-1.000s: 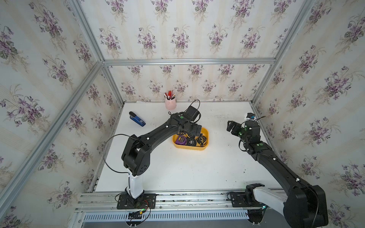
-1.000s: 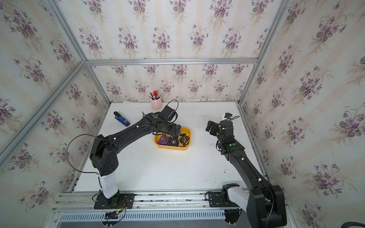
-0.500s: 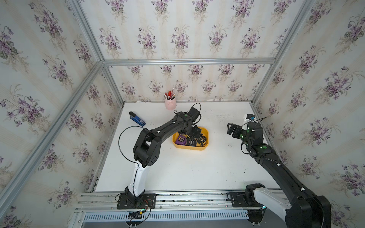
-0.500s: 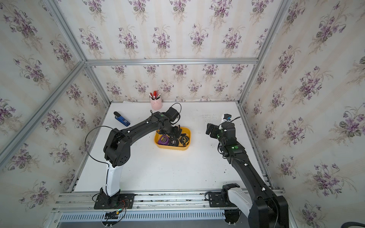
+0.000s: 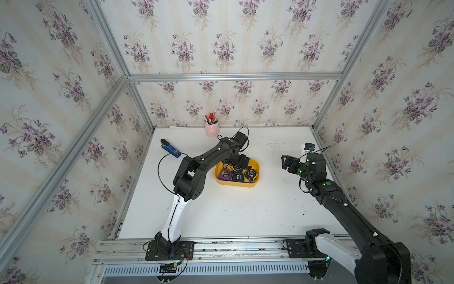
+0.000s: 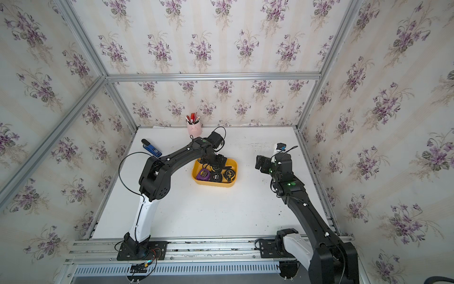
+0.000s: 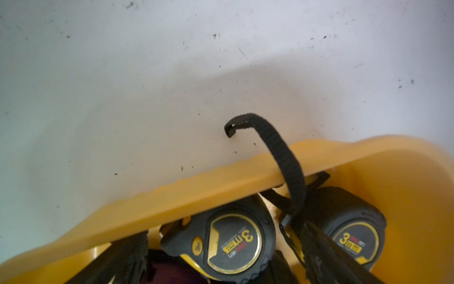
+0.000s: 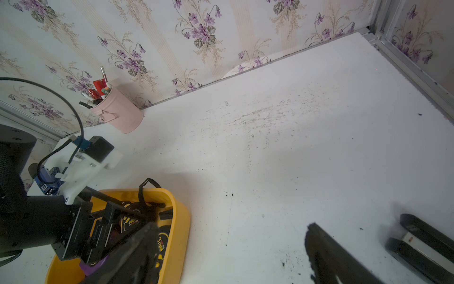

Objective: Take the tape measure out of the storage box
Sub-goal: Pick up the tape measure from the storage box.

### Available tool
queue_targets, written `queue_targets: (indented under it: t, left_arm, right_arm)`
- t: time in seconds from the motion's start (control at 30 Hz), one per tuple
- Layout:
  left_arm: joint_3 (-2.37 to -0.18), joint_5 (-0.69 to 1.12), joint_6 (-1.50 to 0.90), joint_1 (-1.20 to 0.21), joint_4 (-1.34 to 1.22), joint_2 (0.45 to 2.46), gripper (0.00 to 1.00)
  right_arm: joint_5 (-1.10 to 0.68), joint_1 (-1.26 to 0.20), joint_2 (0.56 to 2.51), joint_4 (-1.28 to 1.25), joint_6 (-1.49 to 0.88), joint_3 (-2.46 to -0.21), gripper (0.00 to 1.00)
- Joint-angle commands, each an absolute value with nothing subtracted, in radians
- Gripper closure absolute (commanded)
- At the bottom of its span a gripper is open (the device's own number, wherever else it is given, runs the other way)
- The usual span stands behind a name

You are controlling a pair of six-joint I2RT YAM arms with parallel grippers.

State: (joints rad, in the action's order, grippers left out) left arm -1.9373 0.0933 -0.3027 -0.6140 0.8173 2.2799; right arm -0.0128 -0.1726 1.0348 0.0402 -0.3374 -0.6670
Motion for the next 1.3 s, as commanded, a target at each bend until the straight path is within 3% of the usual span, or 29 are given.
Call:
queue_targets:
  t: [0.0,0.63,1.07,1.27]
  left_arm:
    - [-1.945,0.107,-0.262,-0.612,0.808,2.292,0.00]
    - [-1.942,0.132,0.094,-0.611,0.811,2.310,0.02]
    - [-1.950,0.093,0.126,-0.610,0.798,2.345,0.03]
    - [-1.969,0.098,0.090,-0.610,0.811,2.347,0.13]
  right_arm:
    - [-0.017,-0.173,1.040,0.015,-0.328,-0.666,0.05]
    - [-0.018,-0.173,1.060,0.002,-0.328,-0.662,0.05]
    - [-0.031,-0.173,1.075,-0.008,-0.331,-0.658,0.05]
    - [-0.028,-0.173,1.075,-0.008,-0.333,-0.655,0.05]
